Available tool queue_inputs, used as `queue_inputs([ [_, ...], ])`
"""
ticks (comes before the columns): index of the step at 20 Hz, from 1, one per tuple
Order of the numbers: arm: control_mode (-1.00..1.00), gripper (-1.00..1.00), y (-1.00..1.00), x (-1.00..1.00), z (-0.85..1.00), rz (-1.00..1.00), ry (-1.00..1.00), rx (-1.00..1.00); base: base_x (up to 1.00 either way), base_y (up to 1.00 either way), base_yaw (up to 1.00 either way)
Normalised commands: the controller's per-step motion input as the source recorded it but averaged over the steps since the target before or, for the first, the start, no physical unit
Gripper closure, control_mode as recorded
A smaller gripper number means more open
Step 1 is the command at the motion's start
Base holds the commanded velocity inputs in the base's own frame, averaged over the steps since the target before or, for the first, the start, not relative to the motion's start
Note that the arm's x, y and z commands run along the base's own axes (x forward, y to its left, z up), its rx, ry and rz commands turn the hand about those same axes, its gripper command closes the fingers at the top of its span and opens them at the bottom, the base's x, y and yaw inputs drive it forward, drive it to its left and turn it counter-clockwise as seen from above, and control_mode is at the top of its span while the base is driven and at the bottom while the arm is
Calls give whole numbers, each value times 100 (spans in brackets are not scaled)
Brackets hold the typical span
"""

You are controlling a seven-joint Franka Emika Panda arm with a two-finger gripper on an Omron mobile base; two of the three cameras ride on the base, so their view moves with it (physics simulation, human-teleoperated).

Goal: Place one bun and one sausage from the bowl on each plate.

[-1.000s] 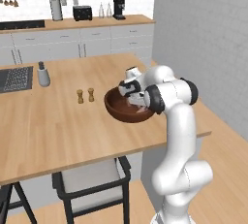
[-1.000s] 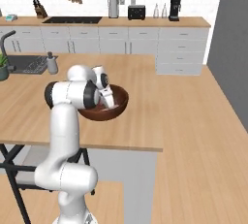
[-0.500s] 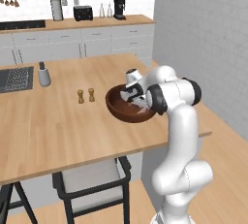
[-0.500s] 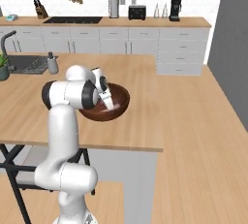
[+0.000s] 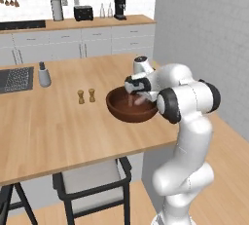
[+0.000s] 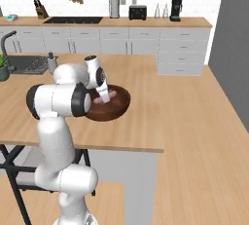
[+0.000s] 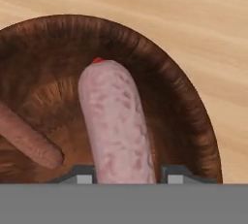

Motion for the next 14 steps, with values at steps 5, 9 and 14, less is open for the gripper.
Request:
queue_inputs([
  [5, -100, 100, -2, -73, 100, 0, -38, 16, 0, 0, 0],
  [9, -100, 100, -4, -58, 100, 0, -5, 18, 0, 0, 0],
  [14, -100, 100, 0, -40, 100, 0, 17, 11, 0, 0, 0],
])
